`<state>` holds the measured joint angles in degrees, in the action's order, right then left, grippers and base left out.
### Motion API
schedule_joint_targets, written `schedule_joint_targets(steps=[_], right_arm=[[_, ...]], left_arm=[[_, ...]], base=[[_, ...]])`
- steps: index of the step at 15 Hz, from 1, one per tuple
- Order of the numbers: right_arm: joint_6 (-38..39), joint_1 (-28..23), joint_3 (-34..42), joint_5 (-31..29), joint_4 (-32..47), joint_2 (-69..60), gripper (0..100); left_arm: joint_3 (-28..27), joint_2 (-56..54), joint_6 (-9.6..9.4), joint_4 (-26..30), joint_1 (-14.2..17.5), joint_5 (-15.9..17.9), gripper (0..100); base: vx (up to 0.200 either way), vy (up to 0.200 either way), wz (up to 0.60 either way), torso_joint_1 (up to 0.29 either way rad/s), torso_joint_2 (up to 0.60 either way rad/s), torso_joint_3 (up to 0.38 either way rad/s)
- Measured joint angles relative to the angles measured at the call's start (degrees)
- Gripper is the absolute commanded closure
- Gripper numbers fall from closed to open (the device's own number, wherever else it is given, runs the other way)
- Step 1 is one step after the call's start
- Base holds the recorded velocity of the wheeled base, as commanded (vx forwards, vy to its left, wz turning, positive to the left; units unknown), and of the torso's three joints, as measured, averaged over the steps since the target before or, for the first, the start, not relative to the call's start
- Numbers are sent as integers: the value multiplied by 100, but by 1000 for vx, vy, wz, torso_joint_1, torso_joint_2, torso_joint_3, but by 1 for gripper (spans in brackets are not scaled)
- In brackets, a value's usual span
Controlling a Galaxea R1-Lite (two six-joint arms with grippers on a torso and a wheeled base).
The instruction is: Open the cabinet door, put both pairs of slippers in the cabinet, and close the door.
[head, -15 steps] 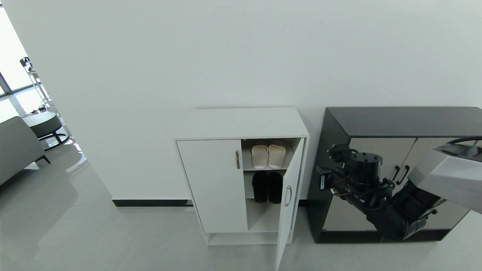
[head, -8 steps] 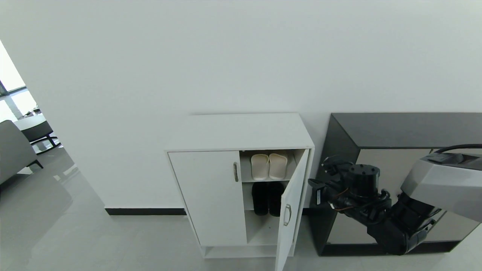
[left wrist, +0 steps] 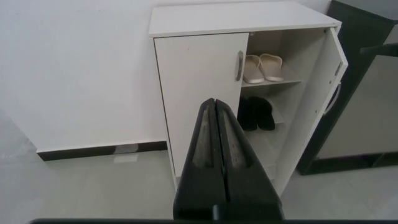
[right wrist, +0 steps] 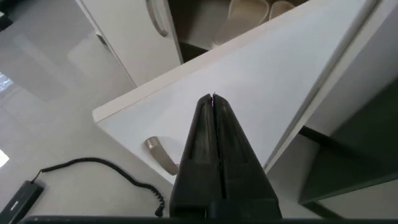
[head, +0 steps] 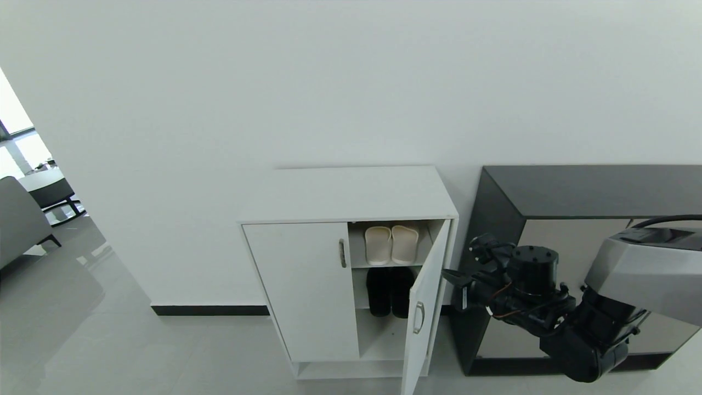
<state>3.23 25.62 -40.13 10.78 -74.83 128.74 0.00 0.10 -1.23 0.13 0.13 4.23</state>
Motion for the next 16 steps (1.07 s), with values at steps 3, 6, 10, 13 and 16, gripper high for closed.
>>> schedule_joint_targets(steps=[3,6,10,13,16], right_arm=[[-1,28,-176,-13,5,246,100],[-1,59,-435,-27,18,505,100],[0,96,-981,-123,451,763,100],[2,179,-1524,-235,935,833,100],[126,240,-2050,-1034,1286,924,100]], left_arm=[[0,0,0,0,2,0,100],[0,0,1,0,5,0,100],[0,0,1,0,0,0,100],[0,0,1,0,0,0,100],[0,0,1,-2,5,0,100]], base=[[0,0,0,0,0,0],[0,0,0,0,0,0],[0,0,0,0,0,0],[0,0,0,0,0,0],[0,0,0,0,0,0]])
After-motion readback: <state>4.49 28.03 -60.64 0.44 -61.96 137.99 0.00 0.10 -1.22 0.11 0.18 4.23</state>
